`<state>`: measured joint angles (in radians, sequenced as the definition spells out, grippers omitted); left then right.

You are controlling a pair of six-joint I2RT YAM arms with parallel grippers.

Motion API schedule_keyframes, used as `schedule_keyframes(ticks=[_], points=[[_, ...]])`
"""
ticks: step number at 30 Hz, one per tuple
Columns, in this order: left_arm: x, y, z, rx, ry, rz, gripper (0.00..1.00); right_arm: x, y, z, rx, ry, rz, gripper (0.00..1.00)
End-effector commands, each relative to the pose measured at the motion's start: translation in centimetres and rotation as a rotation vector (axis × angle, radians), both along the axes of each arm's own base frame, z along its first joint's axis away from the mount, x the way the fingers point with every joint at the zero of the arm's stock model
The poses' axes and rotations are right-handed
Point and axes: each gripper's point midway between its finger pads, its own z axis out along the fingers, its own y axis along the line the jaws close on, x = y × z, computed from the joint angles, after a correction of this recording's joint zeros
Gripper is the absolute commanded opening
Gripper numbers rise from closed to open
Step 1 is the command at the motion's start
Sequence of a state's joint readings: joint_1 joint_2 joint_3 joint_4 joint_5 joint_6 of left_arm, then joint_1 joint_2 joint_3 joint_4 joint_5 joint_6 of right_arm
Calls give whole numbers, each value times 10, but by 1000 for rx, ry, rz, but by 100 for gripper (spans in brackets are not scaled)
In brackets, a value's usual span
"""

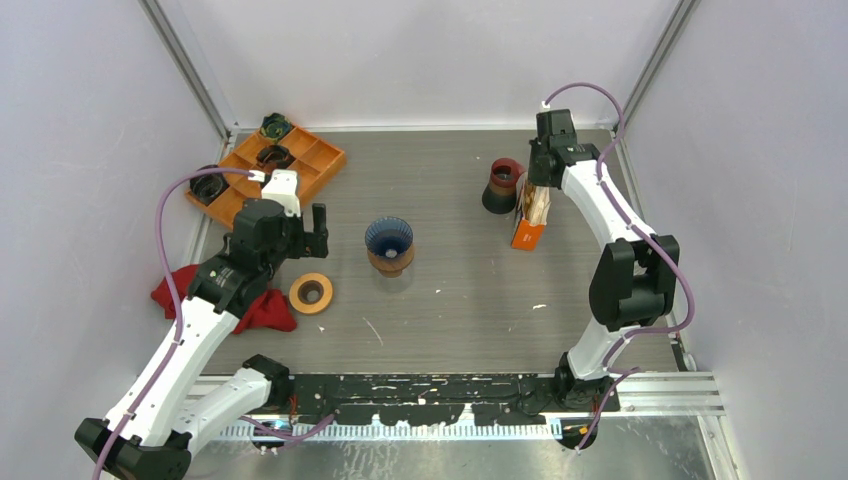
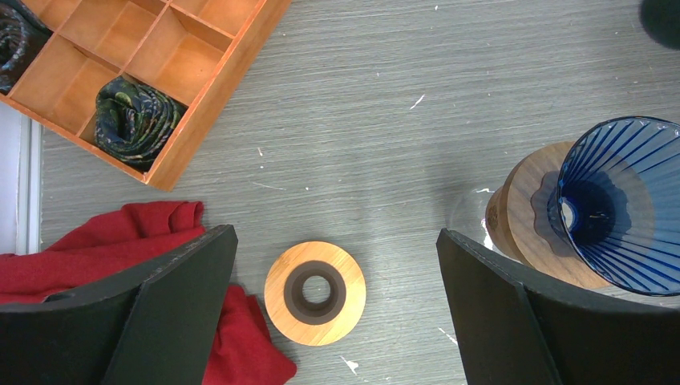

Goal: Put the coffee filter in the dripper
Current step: Pick up a coffee filter from the coffee filter holder.

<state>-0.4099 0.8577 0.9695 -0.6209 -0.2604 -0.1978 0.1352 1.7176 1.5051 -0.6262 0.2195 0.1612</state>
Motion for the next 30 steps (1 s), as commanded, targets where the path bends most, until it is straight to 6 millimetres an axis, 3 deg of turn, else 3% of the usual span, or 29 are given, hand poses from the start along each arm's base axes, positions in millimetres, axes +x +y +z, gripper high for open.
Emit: schedule_keyframes(ticks=[1,23,30], points=[[6,-2,15,-25,-66,-5,99,2,-3,6,3,-26,-25,19],[7,-3,15,-28,-65,-7,99,-18,-4,-17,14,98,-52,24],[6,-3,15,-28,-64,-9,99,-21,-1,-5,45,84,-41,20]])
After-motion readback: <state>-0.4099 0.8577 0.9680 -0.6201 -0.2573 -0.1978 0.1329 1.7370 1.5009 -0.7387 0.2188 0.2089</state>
